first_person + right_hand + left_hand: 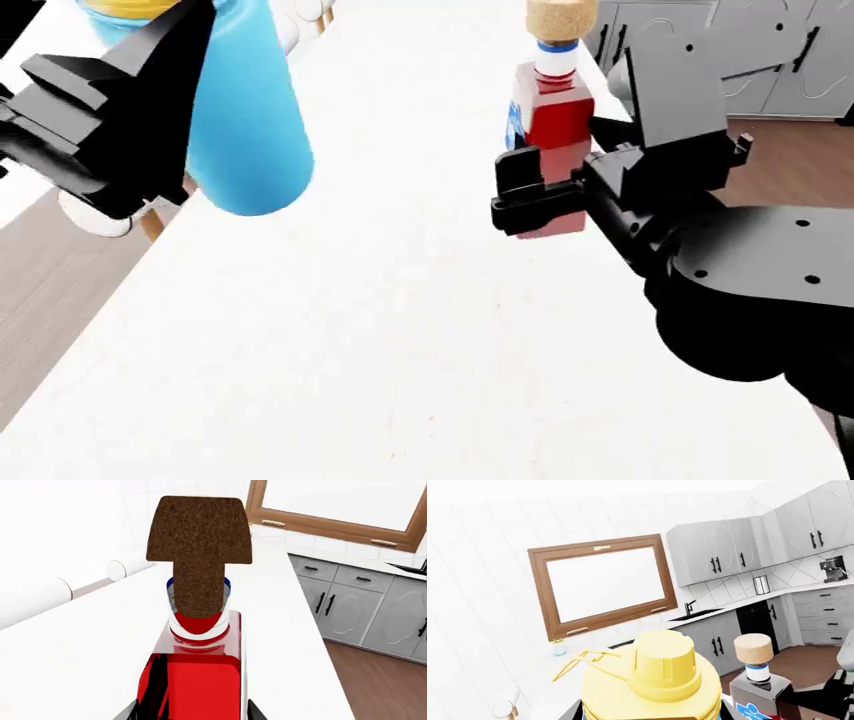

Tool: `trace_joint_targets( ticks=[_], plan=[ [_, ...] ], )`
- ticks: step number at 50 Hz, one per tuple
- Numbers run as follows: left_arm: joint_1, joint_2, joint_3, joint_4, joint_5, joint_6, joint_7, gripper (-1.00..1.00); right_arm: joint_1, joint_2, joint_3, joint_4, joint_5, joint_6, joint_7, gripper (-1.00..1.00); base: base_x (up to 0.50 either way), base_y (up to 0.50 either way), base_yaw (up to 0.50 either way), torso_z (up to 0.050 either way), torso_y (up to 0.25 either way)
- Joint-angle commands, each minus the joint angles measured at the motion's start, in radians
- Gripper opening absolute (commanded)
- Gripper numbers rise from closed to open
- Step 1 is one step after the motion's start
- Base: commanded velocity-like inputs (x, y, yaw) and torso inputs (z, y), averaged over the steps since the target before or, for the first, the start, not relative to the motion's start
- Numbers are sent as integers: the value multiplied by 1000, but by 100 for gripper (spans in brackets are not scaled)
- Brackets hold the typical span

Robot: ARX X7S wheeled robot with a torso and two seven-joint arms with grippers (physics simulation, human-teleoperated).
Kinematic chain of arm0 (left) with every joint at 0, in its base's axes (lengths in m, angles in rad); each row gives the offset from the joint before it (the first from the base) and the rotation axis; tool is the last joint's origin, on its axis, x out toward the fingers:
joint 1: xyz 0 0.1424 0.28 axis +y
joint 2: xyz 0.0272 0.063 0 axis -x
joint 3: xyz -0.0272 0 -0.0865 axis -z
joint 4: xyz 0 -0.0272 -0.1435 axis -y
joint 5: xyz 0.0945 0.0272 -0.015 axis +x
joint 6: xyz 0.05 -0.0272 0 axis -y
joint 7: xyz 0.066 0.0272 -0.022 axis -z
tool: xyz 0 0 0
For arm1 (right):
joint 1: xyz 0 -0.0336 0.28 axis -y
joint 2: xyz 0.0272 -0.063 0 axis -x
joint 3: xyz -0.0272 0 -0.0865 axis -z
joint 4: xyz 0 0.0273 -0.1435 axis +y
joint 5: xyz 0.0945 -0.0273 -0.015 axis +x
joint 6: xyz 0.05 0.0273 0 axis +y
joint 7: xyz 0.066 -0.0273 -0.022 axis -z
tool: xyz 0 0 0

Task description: Move the drinks to the dining counter.

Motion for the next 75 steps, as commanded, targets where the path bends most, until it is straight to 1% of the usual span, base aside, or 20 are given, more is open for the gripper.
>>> trace_joint_targets(
  ticks=[1,3,4,10,15,22,24,27,33,39,44,55,65,66,75],
  plan=[
    [-208,139,271,-82,88,-52,16,-100,-48,0,59,15,-52,-61,-101,-100,0,0,0,0,0],
    [-235,151,303,-85,97,-85,16,-100,-68,-2,70,13,-55,-84,-120,-100,0,0,0,0,0],
    [-241,159,306,-92,93,-86,11,-100,-88,-5,87,13,-51,-110,-140,-100,0,0,0,0,10],
    [-257,159,331,-93,93,-116,0,-100,-148,5,88,3,-102,-156,-200,-100,0,0,0,0,2],
    [-288,164,376,-90,63,-179,-57,-100,-180,12,101,-5,-115,-187,-231,-100,0,0,0,2,2],
    [-293,154,371,-111,25,-185,-93,-100,-193,22,94,-14,-136,-193,-243,-100,0,0,0,0,3],
    [-272,146,363,-132,17,-172,-123,-100,-195,25,89,-20,-147,-194,-248,-100,0,0,0,0,5],
    [-255,136,357,-142,13,-164,-138,-100,-198,27,81,-21,-160,-195,-253,-100,0,0,0,0,0],
    [-247,129,351,-138,10,-157,-147,-100,-181,22,68,-18,-164,-184,-254,-100,0,0,0,2,3],
    [-241,126,350,-134,13,-152,-143,-100,-110,32,0,-50,-180,-98,-245,-100,0,0,0,0,2],
    [-224,122,349,-132,25,-143,-133,-100,-133,29,-19,-49,-197,-107,-271,-100,0,0,0,0,4],
    [-205,120,346,-128,36,-128,-130,-100,-121,24,-17,-25,-156,-88,-259,-100,0,0,0,1,2],
    [-208,126,354,-128,42,-130,-124,-100,-123,29,-11,-24,-167,-96,-236,-100,0,0,0,1,3],
    [-208,126,355,-127,44,-130,-123,-100,-123,32,-9,-21,-163,-91,-222,100,0,0,0,0,0],
    [-216,124,353,-124,37,-131,-126,-100,-128,42,-2,-30,-161,-96,-210,100,0,0,0,0,1]
  ],
)
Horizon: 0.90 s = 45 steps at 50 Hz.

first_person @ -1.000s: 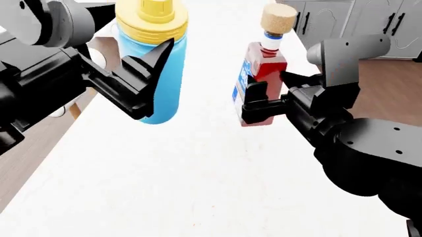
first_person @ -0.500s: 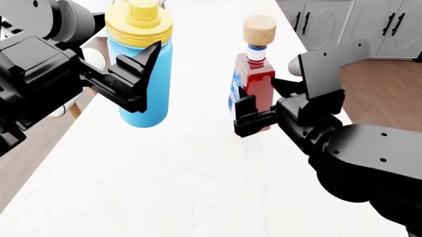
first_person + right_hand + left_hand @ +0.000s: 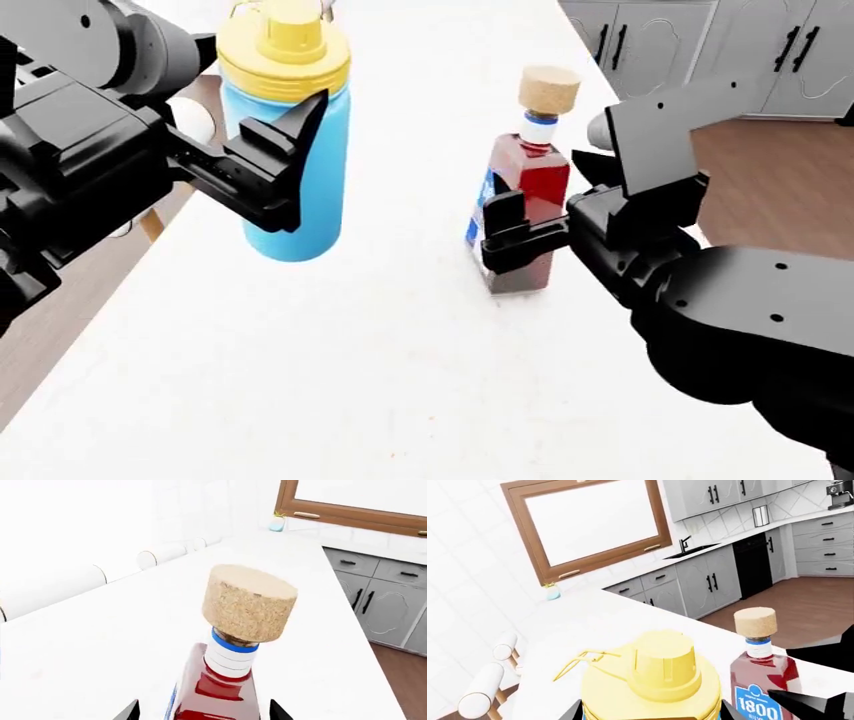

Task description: Move the drinks to the dining counter.

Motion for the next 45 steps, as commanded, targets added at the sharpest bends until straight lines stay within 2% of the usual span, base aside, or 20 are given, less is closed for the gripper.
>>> trace_joint_targets(
  ticks=[1,16,40,45],
  plan=[
    [-12,-2,-13,-4,-6,10,-28,-100,4,10,19,-8,-23,3,18,100,0,0,0,0,0],
    [-14,0,-11,-7,0,14,-24,-100,21,10,24,-13,7,12,33,100,0,0,0,0,1],
    [42,5,-8,3,17,46,-17,-100,125,78,107,-163,357,49,241,100,0,0,0,0,1],
    [53,2,-10,2,18,54,-18,-100,145,79,106,-168,382,49,252,100,0,0,0,0,2]
  ],
)
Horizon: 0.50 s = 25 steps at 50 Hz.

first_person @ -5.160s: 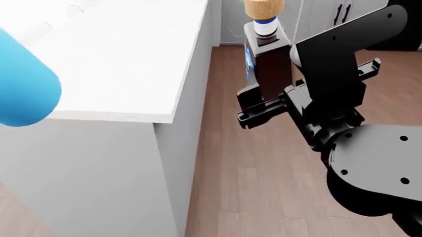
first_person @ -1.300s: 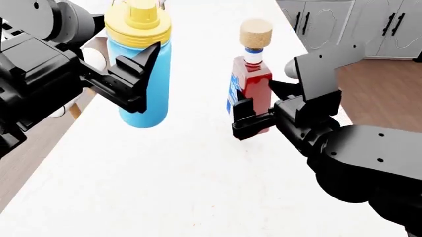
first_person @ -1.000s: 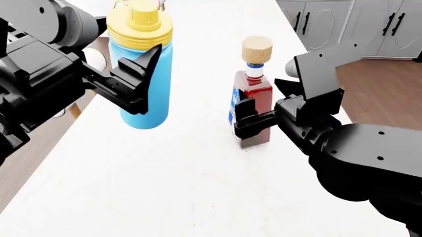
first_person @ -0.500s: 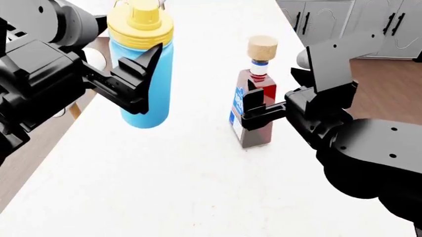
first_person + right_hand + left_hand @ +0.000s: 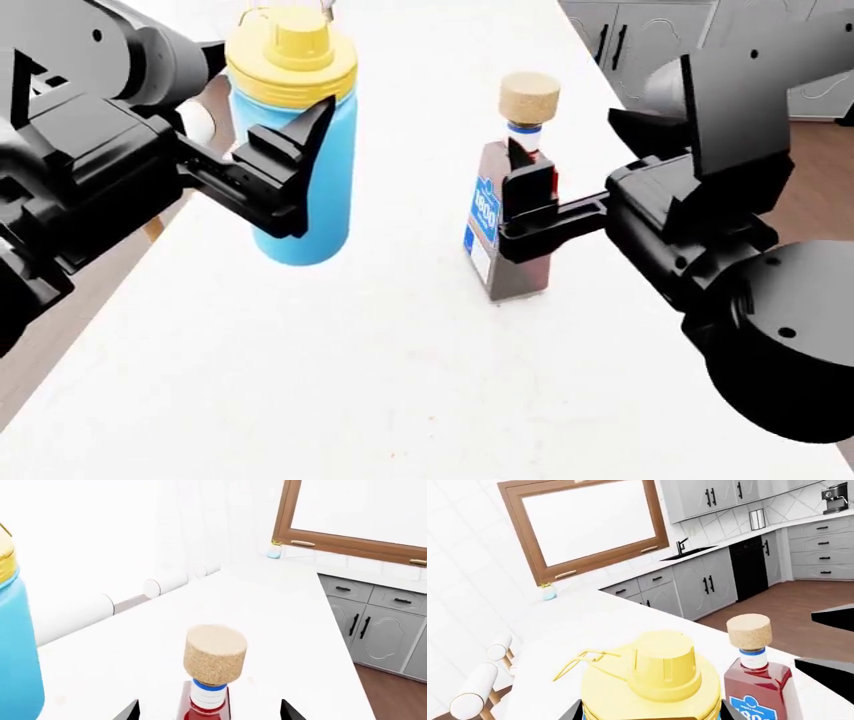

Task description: Move the drinks to the dining counter.

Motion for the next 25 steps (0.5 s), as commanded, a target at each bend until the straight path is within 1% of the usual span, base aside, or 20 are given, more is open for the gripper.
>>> trace_joint_targets(
  ticks=[1,4,14,25],
  plan=[
    [23,-3,-14,-6,-2,25,-26,-100,48,20,17,-43,118,4,68,100,0,0,0,0,0],
    [40,-4,-17,-9,1,36,-22,-100,83,24,21,-49,180,-3,96,100,0,0,0,0,0],
    [83,-7,-13,-11,16,51,-20,-100,133,27,24,-70,255,-21,145,100,0,0,0,0,1],
    [90,0,-6,-30,7,51,-27,-100,126,31,32,-71,242,-31,136,100,0,0,0,1,1]
  ],
)
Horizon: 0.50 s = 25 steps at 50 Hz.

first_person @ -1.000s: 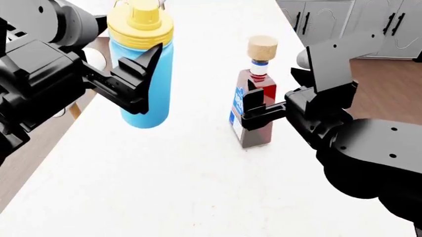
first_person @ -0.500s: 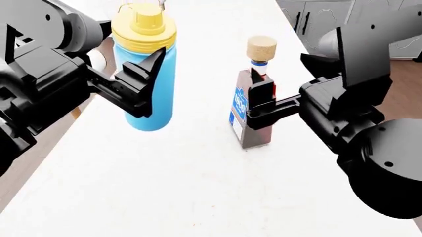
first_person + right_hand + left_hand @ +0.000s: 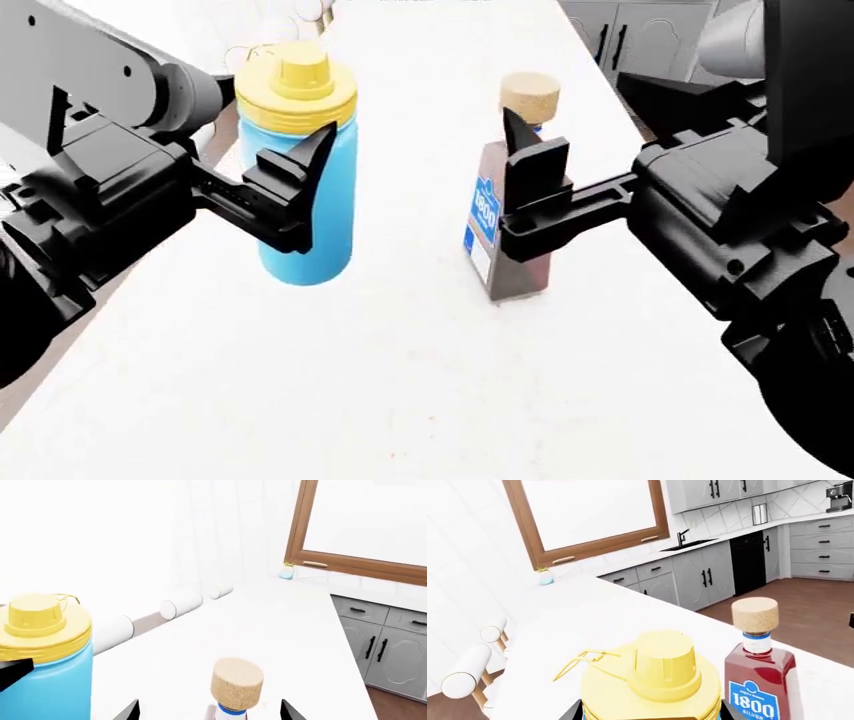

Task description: Move the drinks to the dining counter.

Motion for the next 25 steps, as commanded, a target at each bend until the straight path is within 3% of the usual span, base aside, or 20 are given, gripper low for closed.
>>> trace_joint_targets(
  ticks=[1,25],
  plan=[
    [1,4,-7,-24,-20,7,-38,-100,6,6,10,-8,16,-13,9,100,0,0,0,0,0],
    [6,10,12,-64,-75,-11,-67,-100,-4,19,9,-12,-1,-20,0,100,0,0,0,0,1]
  ],
)
